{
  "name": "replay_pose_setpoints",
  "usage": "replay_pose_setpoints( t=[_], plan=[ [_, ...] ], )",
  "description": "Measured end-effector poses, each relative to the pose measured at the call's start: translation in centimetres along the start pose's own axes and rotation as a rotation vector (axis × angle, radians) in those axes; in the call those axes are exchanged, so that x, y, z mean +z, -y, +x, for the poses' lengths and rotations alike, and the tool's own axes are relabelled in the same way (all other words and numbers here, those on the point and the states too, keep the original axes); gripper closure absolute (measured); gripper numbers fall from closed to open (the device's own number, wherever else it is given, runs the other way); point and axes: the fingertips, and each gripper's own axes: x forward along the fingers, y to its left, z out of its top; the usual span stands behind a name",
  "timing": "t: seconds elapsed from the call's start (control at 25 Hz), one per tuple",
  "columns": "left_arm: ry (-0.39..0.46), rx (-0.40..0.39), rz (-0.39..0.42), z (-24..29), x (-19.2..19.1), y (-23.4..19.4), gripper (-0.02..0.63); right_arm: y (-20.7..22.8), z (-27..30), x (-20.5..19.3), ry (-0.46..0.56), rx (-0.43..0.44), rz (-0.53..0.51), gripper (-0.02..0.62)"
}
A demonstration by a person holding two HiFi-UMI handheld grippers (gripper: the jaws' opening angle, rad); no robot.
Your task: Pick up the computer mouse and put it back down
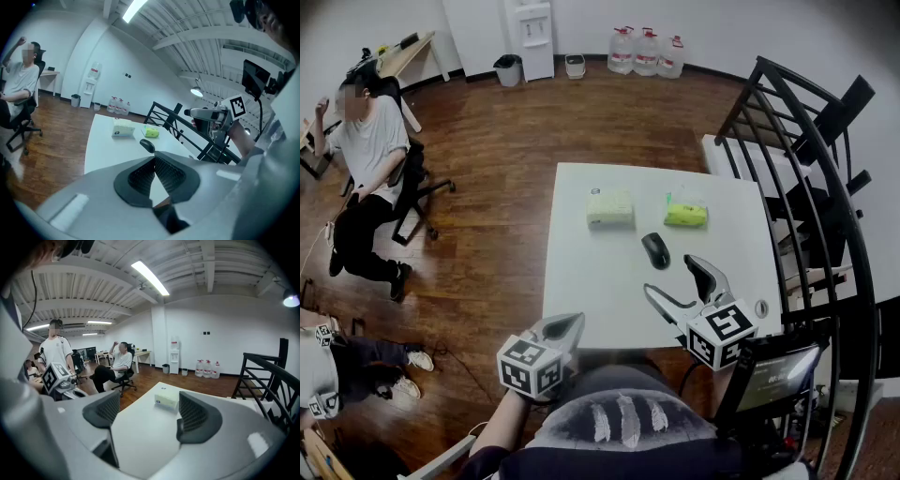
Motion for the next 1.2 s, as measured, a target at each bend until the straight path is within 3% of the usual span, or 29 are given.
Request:
replay_pose_setpoints(
  t=[0.2, 0.52, 0.88, 1.2],
  plan=[
    [0.015, 0.032, 0.008, 2.7, 1.9, -0.7, 0.591, 5.2, 3.3, -1.1, -0.05, -0.029, -0.03, 0.206],
    [0.046, 0.14, -0.031, 6.2, 4.8, -1.2, 0.591, 12.5, 10.5, -6.1, -0.247, -0.012, -0.014, 0.206],
    [0.03, 0.223, -0.039, 7.6, 5.7, -1.7, 0.591, 15.0, 17.4, -12.8, -0.466, 0.0, -0.024, 0.206],
    [-0.014, 0.193, -0.028, 7.3, 5.6, -4.5, 0.591, 15.4, 21.9, -17.1, -0.634, -0.052, -0.032, 0.206]
  ],
)
